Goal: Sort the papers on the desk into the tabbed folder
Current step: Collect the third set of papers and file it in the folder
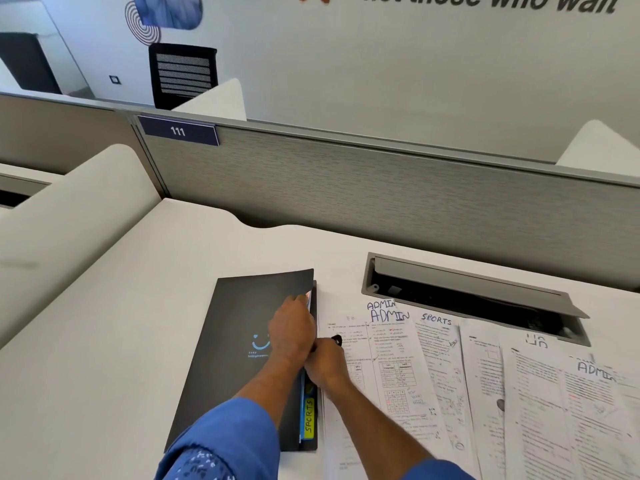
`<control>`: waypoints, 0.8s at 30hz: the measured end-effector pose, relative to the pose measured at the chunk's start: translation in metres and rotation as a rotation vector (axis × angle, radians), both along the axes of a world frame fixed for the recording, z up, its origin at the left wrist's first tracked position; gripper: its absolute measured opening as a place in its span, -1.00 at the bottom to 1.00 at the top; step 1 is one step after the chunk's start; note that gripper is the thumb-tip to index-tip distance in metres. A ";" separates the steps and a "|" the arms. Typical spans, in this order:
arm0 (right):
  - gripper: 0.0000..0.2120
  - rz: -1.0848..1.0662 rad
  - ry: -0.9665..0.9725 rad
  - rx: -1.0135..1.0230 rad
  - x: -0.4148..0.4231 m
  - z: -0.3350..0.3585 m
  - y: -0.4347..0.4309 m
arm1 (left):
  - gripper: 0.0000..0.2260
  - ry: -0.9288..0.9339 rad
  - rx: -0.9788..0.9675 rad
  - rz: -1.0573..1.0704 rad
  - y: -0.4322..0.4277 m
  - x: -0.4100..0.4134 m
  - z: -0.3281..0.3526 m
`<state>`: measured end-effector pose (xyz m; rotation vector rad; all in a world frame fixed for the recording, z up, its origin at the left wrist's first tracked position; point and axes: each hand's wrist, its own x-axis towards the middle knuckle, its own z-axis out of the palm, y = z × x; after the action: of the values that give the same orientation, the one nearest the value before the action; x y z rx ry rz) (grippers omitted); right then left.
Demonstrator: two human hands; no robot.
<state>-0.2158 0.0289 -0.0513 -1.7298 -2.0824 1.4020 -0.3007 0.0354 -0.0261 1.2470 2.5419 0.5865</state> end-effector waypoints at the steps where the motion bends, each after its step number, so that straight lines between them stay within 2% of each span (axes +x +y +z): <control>1: -0.72 -0.004 0.000 0.021 0.002 0.002 0.001 | -0.77 0.006 -0.005 -0.006 0.000 0.002 0.001; 7: -0.73 -0.121 0.036 0.086 0.022 0.013 0.010 | -0.68 -0.020 -0.032 -0.035 0.003 0.014 0.005; 10: -0.83 -0.166 0.070 0.152 0.036 0.023 0.016 | -0.67 -0.045 0.011 -0.045 0.005 0.021 0.013; 13: -0.80 -0.229 0.081 0.230 0.054 0.033 0.023 | -0.61 -0.063 0.073 -0.060 0.007 0.031 0.022; 19: -0.54 -0.204 -0.004 0.444 0.094 0.043 0.034 | -0.50 -0.068 0.141 -0.100 0.008 0.063 0.035; 24: -0.38 -0.217 -0.133 0.468 0.127 0.041 0.045 | -0.52 -0.089 0.115 -0.127 0.003 0.093 0.034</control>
<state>-0.0890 0.0734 -0.0107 -1.8067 -1.9961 0.6875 -0.2080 0.0383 0.0082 1.3768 2.3660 0.7506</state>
